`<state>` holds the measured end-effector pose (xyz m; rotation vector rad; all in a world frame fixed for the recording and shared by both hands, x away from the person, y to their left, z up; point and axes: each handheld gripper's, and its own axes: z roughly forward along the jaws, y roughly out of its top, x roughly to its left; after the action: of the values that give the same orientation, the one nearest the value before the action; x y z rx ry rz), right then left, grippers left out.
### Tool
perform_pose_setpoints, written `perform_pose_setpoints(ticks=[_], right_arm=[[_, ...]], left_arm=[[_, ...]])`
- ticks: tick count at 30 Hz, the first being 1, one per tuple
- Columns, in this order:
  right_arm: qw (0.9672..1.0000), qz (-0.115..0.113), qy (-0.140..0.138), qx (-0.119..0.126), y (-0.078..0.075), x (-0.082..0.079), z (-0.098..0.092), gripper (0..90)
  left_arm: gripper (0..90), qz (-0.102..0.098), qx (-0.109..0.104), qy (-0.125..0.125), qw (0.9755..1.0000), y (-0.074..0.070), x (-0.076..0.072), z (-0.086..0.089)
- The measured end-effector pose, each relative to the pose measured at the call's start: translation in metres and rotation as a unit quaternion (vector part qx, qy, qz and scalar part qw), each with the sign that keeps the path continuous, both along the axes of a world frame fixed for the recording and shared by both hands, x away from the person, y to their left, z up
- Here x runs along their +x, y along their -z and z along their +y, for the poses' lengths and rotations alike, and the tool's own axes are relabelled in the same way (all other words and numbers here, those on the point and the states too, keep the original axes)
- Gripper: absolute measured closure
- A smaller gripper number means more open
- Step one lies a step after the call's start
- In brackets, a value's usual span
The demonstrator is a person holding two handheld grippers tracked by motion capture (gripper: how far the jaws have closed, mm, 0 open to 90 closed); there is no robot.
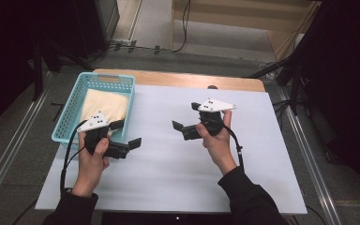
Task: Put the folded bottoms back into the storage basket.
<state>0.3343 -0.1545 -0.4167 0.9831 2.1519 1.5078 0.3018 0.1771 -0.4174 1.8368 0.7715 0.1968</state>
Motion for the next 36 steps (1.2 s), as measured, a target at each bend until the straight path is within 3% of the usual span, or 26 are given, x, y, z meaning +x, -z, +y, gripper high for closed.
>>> perform_pose_setpoints(ticks=[21,36], right_arm=[[0.9989,0.009,0.041,0.022,0.039,-0.052,-0.078,0.0],[0.9959,0.018,0.087,0.015,0.061,-0.099,-0.134,0.0]], left_arm=[[0.0,-0.002,0.013,0.017,0.9998,0.018,-0.019,-0.021],[0.0,-0.005,0.017,0.017,0.9997,0.031,-0.032,-0.019]])
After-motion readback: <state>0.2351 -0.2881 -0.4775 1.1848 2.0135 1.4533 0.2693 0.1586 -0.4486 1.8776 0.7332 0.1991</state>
